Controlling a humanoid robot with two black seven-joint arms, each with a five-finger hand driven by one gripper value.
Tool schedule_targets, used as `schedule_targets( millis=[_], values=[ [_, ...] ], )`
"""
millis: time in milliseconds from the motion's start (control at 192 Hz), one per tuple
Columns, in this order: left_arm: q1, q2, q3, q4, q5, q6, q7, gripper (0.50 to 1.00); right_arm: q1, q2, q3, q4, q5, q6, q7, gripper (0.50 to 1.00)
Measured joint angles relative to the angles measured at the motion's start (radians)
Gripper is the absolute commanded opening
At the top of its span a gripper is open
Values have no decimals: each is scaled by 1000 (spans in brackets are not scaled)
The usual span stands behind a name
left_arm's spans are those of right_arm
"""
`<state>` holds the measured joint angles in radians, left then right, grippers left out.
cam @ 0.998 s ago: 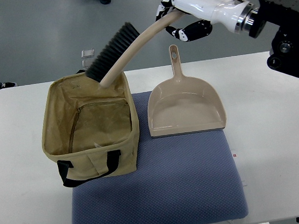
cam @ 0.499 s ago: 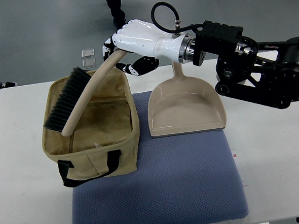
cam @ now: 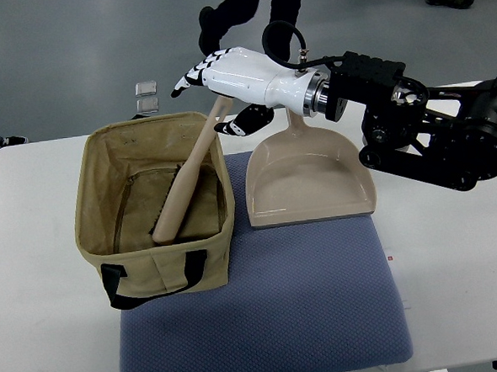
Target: Put pink broom in yellow bag with right hand
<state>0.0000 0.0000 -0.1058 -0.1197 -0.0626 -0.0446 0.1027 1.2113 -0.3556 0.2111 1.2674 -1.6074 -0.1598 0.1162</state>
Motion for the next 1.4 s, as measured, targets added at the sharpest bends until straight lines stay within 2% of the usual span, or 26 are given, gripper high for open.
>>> schedule_targets(
  millis=[260, 473, 567, 811, 915, 1092, 1399],
  values=[
    [0, 0, 0, 0, 0, 0, 0, 1000, -50, -38, 46, -2, 20, -37, 14, 858],
    [0, 0, 0, 0, 0, 0, 0, 1000, -187, -83, 253, -2, 87, -27, 21, 858],
    [0, 0, 0, 0, 0, 0, 0, 1000, -270, -93, 367, -2, 163, 21, 23, 858],
    [0, 0, 0, 0, 1, 0, 0, 1000, -420, -112, 633, -27, 560, 272, 9, 858],
    [0, 0, 0, 0, 0, 0, 0, 1000, -452, -119, 680, -70, 731, 341, 7, 858],
    [0, 0, 0, 0, 0, 0, 0, 1000, -481, -113, 694, -169, 961, 368, 8, 858],
    [0, 0, 0, 0, 0, 0, 0, 1000, -541, -73, 715, -332, 1257, 354, 27, 858]
  ],
)
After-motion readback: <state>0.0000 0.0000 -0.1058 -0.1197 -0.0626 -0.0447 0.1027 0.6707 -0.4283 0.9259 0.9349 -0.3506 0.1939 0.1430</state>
